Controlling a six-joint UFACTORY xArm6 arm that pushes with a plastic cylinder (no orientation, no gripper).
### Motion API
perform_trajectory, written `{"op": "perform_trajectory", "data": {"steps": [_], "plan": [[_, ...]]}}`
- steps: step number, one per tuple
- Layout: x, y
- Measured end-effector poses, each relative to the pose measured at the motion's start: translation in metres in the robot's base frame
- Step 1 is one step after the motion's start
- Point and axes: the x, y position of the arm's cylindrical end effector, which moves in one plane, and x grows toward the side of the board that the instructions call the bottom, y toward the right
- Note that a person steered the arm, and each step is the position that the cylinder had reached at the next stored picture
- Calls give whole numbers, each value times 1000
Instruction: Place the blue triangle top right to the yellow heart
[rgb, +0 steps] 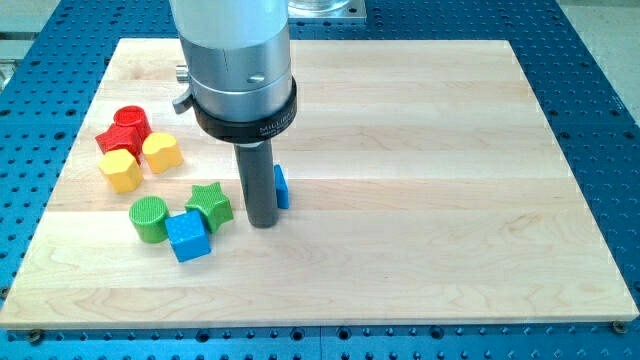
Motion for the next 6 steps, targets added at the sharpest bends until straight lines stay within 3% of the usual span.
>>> {"op": "perform_trajectory", "data": {"steps": [1,2,3,4,6], "plan": [[7,-1],[-63,37],[-82,52],[-45,20],[-149,74]]}}
